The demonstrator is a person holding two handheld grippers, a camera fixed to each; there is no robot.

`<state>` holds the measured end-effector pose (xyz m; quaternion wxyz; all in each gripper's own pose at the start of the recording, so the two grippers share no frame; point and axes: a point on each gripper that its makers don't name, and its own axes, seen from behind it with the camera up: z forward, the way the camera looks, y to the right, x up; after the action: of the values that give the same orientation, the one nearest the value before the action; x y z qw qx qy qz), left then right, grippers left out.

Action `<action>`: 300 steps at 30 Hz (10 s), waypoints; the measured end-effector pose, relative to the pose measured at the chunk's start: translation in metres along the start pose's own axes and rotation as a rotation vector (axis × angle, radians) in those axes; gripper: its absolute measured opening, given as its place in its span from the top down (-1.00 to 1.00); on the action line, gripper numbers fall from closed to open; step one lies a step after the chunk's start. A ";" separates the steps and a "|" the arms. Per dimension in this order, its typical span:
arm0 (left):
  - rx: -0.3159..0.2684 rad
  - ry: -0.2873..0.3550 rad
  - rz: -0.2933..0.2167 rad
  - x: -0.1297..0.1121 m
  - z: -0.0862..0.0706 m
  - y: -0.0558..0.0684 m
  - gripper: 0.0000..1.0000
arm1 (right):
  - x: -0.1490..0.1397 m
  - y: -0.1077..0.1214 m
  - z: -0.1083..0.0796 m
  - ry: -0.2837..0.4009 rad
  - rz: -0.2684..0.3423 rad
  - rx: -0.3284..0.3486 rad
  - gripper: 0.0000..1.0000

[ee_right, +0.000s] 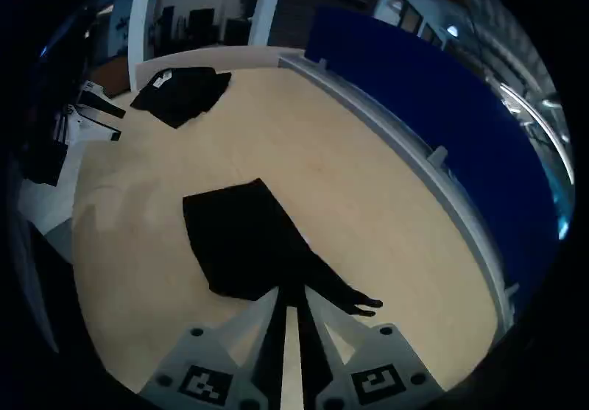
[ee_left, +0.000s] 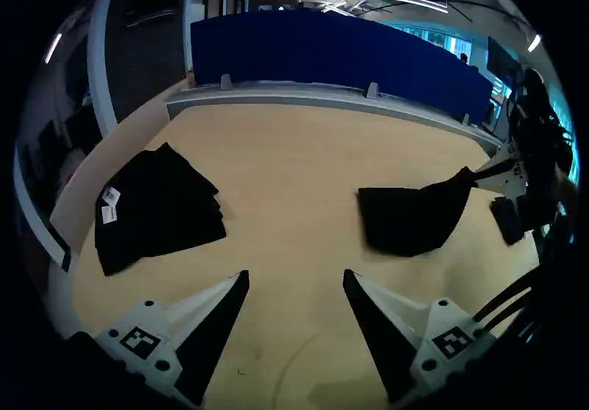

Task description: Fold towel

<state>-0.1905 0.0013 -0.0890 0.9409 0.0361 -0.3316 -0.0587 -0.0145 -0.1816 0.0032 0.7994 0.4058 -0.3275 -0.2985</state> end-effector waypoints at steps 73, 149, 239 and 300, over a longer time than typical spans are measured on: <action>-0.002 0.042 -0.043 0.000 -0.014 -0.001 -0.89 | -0.057 -0.112 0.072 -0.135 0.185 0.110 -0.19; -0.032 0.076 0.025 0.035 -0.010 0.014 -0.89 | 0.088 0.014 -0.018 0.344 0.331 -0.090 0.84; -0.125 0.034 0.195 0.060 0.006 0.132 -0.89 | -0.398 0.114 -0.195 -0.144 0.851 -0.448 0.84; -0.135 0.234 0.111 0.115 -0.007 0.080 -0.89 | -0.116 0.114 -0.235 0.384 0.690 -0.660 -1.00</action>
<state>-0.0903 0.0648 -0.0140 0.9752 -0.0390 -0.2166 -0.0240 0.1191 0.0673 -0.0404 0.9826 0.0475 -0.1778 -0.0250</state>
